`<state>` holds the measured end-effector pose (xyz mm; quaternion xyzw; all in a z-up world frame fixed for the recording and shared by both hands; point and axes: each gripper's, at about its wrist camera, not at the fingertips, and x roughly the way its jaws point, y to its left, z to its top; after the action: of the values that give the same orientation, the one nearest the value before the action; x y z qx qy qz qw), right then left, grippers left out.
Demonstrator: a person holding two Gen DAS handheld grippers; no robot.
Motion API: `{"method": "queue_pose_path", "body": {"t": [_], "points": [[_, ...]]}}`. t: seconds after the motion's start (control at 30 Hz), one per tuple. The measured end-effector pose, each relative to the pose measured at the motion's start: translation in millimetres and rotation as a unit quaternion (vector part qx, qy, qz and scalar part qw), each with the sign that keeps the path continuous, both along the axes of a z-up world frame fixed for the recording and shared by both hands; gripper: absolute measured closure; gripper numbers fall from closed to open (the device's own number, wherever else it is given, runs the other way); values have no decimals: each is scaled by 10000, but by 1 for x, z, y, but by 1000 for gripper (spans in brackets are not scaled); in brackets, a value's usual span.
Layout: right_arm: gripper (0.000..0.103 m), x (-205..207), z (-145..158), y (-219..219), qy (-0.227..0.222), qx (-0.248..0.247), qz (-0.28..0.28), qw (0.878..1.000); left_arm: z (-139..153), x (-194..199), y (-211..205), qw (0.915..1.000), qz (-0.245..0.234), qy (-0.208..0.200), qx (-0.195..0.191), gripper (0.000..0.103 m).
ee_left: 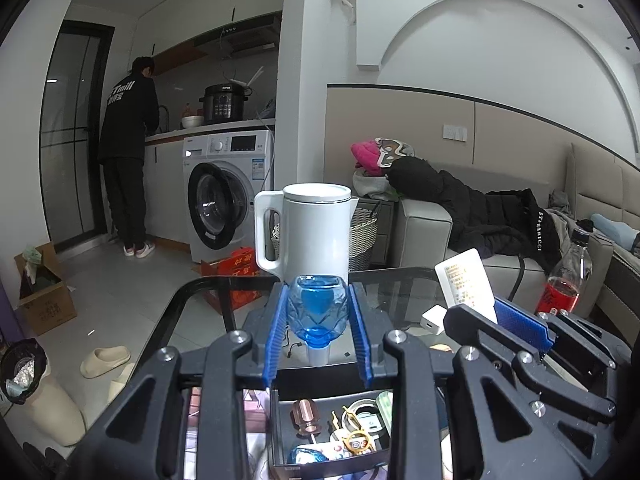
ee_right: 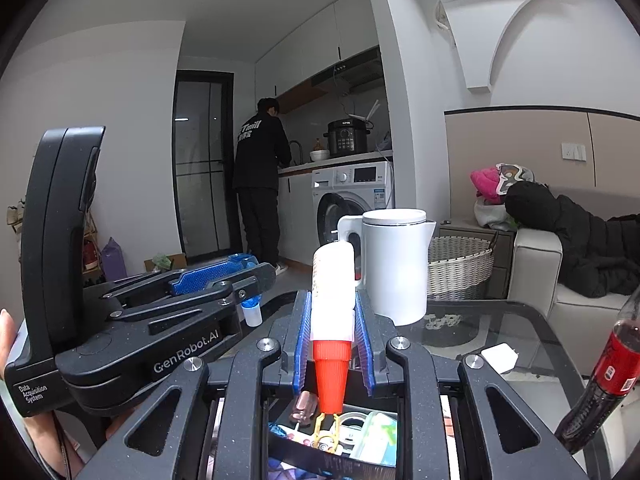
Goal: Organize rigid objects
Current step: 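Lower the blue bottle into the black box with the left tool while the right tool lowers the tube in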
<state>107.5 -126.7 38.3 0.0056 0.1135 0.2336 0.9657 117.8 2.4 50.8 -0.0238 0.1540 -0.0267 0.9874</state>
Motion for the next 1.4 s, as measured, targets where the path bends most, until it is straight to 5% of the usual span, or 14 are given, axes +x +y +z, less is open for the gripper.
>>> {"method": "queue_pose_path", "body": {"t": [0.47,0.83,1.03,1.4], "points": [[82,50,-25,3,1248,-286,-84,9917,-33,49,-1,9916,2,1292,-1,74],[82,87,-79,11,2699,-546,27,9613,-85,76,-16,9704,-84,2387,352,74],[83,92,-99,6,3134,-513,97,9482,-103,84,-15,9577,-170,2868,150,74],[83,83,-101,5,3337,-638,293,9400,-108,71,-18,9472,-297,3181,288,75]]}}
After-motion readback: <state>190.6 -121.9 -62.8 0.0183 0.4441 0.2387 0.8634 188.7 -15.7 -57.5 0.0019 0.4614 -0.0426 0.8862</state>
